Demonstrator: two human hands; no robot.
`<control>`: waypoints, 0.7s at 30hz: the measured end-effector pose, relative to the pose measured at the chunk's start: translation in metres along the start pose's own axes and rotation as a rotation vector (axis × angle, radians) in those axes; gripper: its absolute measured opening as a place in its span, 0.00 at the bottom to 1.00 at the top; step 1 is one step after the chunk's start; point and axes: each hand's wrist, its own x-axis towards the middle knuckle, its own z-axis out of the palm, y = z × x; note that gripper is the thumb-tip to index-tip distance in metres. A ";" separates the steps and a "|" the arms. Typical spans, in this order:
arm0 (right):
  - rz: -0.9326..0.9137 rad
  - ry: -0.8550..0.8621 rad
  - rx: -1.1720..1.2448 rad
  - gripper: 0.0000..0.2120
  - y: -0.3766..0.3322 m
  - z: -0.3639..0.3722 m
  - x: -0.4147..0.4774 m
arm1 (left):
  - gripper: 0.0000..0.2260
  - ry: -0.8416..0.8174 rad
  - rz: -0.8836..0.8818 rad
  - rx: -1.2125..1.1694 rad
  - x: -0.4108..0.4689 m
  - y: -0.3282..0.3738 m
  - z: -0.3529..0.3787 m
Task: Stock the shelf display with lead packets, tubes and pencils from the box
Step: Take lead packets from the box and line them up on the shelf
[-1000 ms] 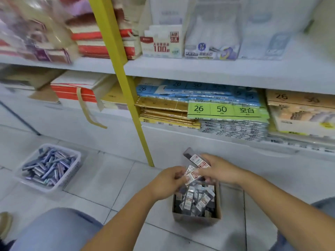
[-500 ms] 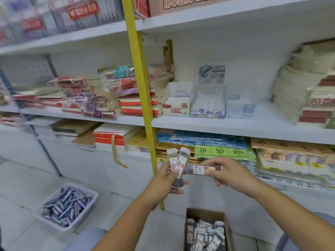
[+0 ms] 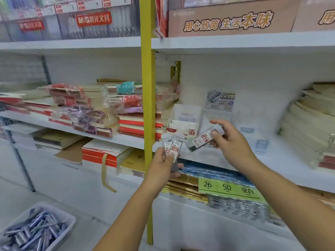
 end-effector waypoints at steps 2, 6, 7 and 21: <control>-0.095 0.079 -0.102 0.10 -0.012 0.002 0.036 | 0.10 0.052 0.036 -0.040 0.018 0.001 -0.004; -0.230 0.119 -0.259 0.10 -0.024 0.018 0.100 | 0.09 0.090 0.079 -0.063 0.041 -0.003 -0.009; -0.265 0.112 -0.333 0.10 -0.025 0.024 0.114 | 0.08 0.089 0.083 -0.062 0.046 -0.005 -0.010; -0.264 -0.169 -0.649 0.11 0.003 0.079 0.194 | 0.06 0.062 0.062 -0.137 0.069 -0.009 -0.022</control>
